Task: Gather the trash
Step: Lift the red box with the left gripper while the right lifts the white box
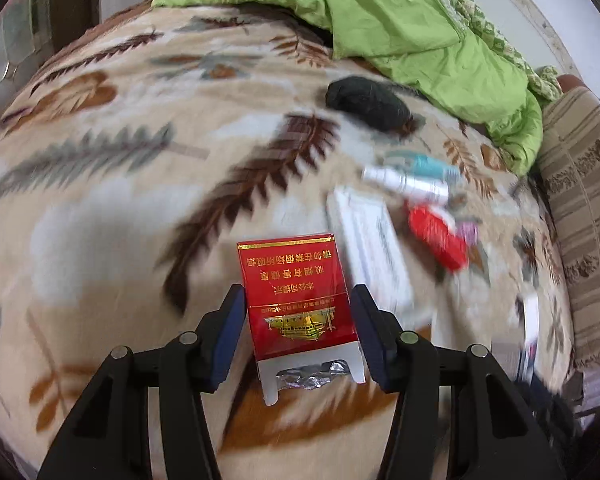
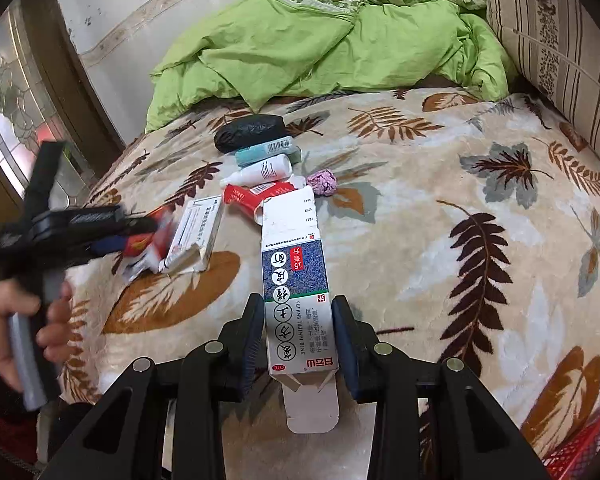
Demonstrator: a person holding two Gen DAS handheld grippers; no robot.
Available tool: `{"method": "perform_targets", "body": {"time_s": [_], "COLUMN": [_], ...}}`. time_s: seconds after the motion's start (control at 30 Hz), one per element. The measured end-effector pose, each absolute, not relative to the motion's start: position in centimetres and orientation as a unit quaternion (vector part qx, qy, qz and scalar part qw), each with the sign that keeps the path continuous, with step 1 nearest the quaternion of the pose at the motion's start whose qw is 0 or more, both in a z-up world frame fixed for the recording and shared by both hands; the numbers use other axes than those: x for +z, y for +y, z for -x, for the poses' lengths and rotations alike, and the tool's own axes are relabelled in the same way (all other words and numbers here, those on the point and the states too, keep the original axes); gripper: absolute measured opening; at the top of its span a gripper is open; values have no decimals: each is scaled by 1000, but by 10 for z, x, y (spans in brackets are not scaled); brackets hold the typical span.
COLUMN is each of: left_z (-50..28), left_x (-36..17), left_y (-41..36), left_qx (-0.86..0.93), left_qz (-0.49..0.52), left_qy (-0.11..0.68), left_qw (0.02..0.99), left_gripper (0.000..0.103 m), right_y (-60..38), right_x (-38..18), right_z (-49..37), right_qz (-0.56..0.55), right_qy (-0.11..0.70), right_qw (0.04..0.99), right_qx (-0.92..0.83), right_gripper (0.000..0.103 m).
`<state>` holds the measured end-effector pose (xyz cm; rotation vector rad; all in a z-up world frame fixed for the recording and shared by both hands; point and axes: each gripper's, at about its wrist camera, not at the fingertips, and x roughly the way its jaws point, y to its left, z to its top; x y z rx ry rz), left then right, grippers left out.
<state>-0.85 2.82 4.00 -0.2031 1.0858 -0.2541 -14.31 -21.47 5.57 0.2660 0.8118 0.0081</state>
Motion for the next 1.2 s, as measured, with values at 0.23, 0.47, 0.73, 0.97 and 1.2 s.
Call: {"method": "perform_targets", "body": {"time_s": [0.23,0.47,0.73,0.97,1.2], "left_z": [47,43,83,118,132], "left_x": [36,22,37,51,58], "left_y": [26,18,10,-13,-6], "left_qx": [-123,-104,-94,-107,-92], "left_qz": [57,39,6,-39,-48], "left_qy": [504,484,402,358,339], "left_qw": [853,868,911,927,935], "left_gripper": [53,58,56,56,56], "right_y": [-209,-213,-211,-210,-212], "right_x": [54,51,51,52,53], "right_z": [143,142,142,142,144], "right_qz": [-117,-126,-119,-116,-119], "right_qy": [399,403,404,400,395], "right_qw": [910,906,907,909,911], "right_qx": [1,-2,-11,-14,-12], "right_gripper": [37,37,37,37,37]}}
